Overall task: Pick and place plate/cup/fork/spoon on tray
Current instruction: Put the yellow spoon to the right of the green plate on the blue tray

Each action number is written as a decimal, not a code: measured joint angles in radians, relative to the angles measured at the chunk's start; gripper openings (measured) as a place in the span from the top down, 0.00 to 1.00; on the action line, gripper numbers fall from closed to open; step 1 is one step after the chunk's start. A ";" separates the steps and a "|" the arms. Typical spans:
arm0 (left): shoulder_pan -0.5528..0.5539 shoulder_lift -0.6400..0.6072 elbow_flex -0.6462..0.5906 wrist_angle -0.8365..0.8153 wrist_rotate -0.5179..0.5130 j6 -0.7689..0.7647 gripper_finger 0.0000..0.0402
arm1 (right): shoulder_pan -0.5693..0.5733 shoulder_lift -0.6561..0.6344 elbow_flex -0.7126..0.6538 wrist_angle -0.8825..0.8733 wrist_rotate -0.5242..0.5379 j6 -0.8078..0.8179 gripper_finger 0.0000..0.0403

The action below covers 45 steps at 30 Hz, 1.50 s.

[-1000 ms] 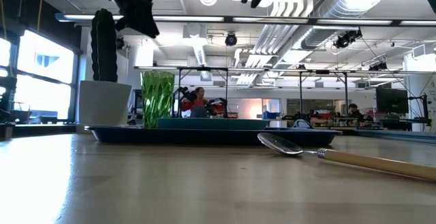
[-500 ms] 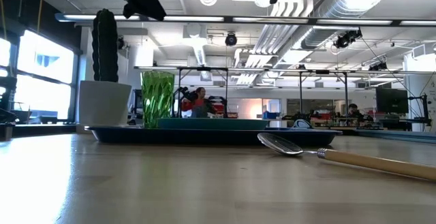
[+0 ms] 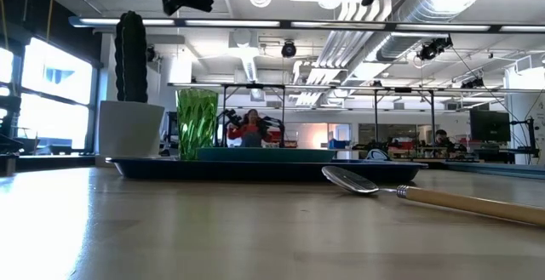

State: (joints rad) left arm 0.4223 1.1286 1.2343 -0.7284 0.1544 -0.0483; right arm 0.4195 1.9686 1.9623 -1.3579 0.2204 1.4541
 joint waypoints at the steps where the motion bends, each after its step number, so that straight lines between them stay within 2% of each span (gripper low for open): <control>1: -0.010 0.000 0.000 0.000 0.001 0.000 0.81 | 0.008 0.000 -0.006 0.001 0.009 0.018 0.70; 6: -0.049 0.000 0.000 0.000 0.001 0.000 0.81 | 0.043 0.000 -0.037 0.017 0.015 0.081 0.68; 16: -0.113 0.001 0.000 -0.008 -0.007 -0.017 0.81 | 0.095 -0.001 -0.151 0.115 0.007 0.161 0.57; 34: -0.150 0.001 0.000 -0.008 -0.010 -0.046 0.81 | 0.094 0.000 -0.352 0.313 -0.068 0.224 0.57; 45: -0.149 0.001 0.000 -0.008 -0.011 -0.046 0.81 | 0.094 0.000 -0.482 0.444 -0.077 0.231 0.57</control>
State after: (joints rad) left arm 0.2729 1.1294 1.2343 -0.7368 0.1432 -0.0940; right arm 0.5133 1.9682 1.4806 -0.9138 0.1429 1.6852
